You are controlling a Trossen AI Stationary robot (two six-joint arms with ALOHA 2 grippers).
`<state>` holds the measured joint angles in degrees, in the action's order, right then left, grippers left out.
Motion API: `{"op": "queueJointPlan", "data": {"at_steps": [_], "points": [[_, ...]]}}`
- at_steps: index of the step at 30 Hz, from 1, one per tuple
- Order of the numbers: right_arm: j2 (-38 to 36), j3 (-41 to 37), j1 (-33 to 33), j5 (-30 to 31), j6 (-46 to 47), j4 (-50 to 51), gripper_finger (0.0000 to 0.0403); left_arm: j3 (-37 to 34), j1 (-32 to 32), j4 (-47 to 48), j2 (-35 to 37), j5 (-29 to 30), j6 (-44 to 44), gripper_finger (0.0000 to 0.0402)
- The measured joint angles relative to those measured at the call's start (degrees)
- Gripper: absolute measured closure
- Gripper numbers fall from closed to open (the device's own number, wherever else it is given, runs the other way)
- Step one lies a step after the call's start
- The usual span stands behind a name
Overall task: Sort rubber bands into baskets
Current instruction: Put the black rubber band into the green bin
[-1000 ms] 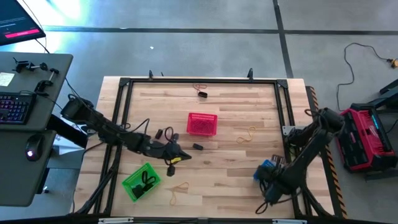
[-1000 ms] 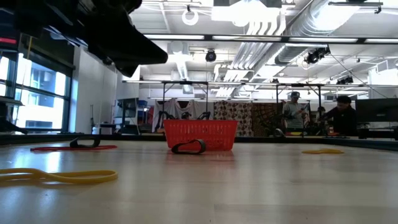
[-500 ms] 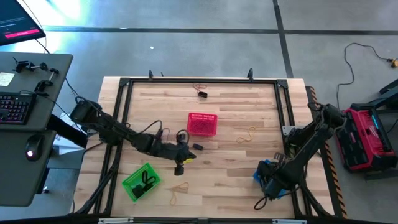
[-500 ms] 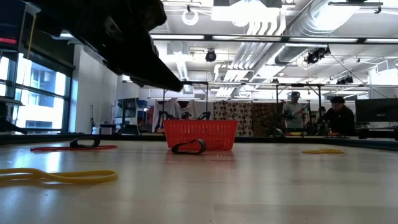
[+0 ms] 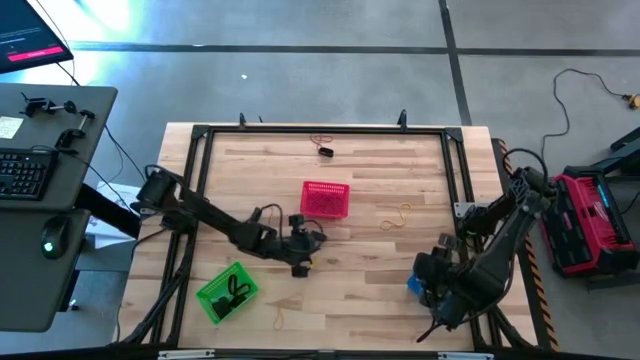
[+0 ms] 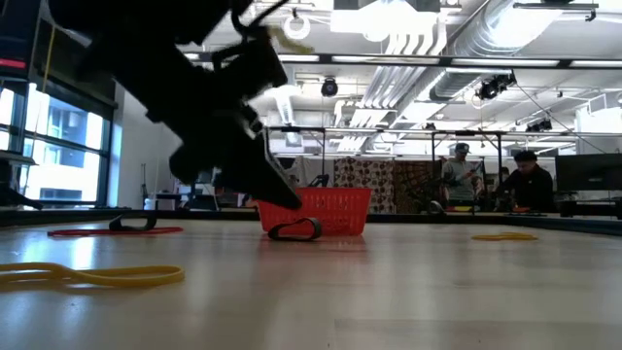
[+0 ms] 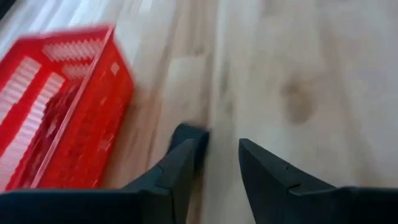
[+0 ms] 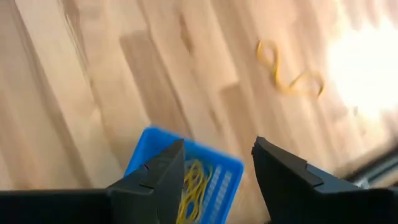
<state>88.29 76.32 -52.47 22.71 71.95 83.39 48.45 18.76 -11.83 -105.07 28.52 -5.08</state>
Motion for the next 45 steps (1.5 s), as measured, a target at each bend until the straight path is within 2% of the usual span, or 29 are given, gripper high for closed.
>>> {"op": "queueJointPlan", "data": {"at_steps": [3, 8, 15, 21, 28, 32, 37, 41, 45], "points": [[0.0, 0.2, 0.5, 3.6, -1.9, 0.0, 0.0226, 0.5, -0.5, 1.2, -1.9, 2.6, -0.5, 0.0274], [0.1, -0.2, 2.2, 5.4, -4.3, 0.0, 0.0226, 0.5, -1.4, 1.7, -3.3, 5.3, -0.7, 0.0273], [0.1, -0.2, 3.4, 9.1, -7.9, 0.0, 0.0226, 0.5, -3.3, 1.3, -3.5, 4.7, -0.8, 0.0273], [0.1, -0.3, 4.1, 9.8, -8.0, -0.2, 0.0226, 0.7, -5.0, -0.7, -6.0, 0.0, -0.8, 0.0273], [0.1, -0.3, 4.1, 11.9, -9.0, -0.4, 0.0226, 0.7, -5.1, -3.4, -7.3, 0.4, -0.8, 0.0275], [0.1, -0.3, 4.9, 12.3, -9.4, -0.9, 0.0226, 0.7, -5.1, -3.5, -7.2, -0.6, -0.4, 0.0299], [0.1, -0.3, 6.2, 12.3, -10.1, -0.8, 0.0237, 0.7, -5.1, -3.4, -7.2, -1.7, -0.3, 0.0355], [0.1, -0.3, 7.4, 11.8, -12.7, -0.8, 0.0269, 0.6, -5.0, -3.4, -7.3, -1.9, -0.1, 0.0395], [0.1, -0.3, 8.8, 11.4, -15.6, -0.8, 0.0318, 0.6, -4.6, -3.3, -7.0, -2.4, 0.9, 0.0397]]}}
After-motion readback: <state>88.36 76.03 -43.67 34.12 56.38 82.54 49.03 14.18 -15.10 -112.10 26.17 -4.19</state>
